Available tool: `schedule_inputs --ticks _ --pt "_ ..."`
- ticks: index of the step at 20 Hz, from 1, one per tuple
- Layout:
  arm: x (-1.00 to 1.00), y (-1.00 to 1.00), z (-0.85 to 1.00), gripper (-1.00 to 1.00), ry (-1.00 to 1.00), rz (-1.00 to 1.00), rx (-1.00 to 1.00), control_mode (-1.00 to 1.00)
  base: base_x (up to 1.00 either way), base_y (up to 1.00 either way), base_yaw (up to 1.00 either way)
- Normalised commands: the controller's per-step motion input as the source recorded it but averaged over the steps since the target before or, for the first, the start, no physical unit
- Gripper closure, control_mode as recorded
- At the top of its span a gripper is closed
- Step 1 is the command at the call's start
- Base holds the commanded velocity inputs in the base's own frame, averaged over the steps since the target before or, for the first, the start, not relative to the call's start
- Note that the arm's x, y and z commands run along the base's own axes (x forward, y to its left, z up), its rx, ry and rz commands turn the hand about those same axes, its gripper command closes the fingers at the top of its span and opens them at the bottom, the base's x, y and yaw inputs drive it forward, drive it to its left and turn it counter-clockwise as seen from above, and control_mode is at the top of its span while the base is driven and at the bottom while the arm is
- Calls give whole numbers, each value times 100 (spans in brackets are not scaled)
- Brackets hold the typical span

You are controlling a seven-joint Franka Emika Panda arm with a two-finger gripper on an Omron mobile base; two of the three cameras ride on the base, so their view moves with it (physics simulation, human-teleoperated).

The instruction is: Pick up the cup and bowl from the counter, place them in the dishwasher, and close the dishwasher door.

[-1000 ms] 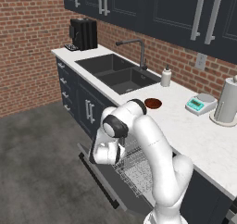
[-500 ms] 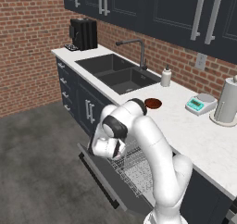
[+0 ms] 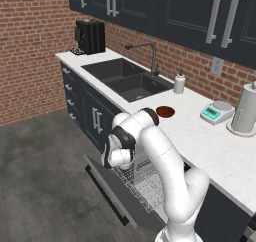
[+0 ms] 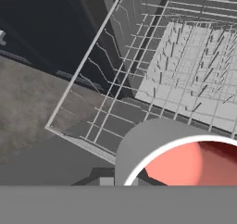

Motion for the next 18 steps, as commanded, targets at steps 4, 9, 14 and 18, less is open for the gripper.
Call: schedule_inputs --ticks 4,9,14,18 --pt "39 -4 -41 100 0 0 0 -100 0 0 0" --pt "47 -27 -44 100 0 0 0 -100 0 0 0" --pt "35 -21 -38 100 0 0 0 -100 0 0 0" --pt "31 0 -46 100 0 0 0 -100 0 0 0"
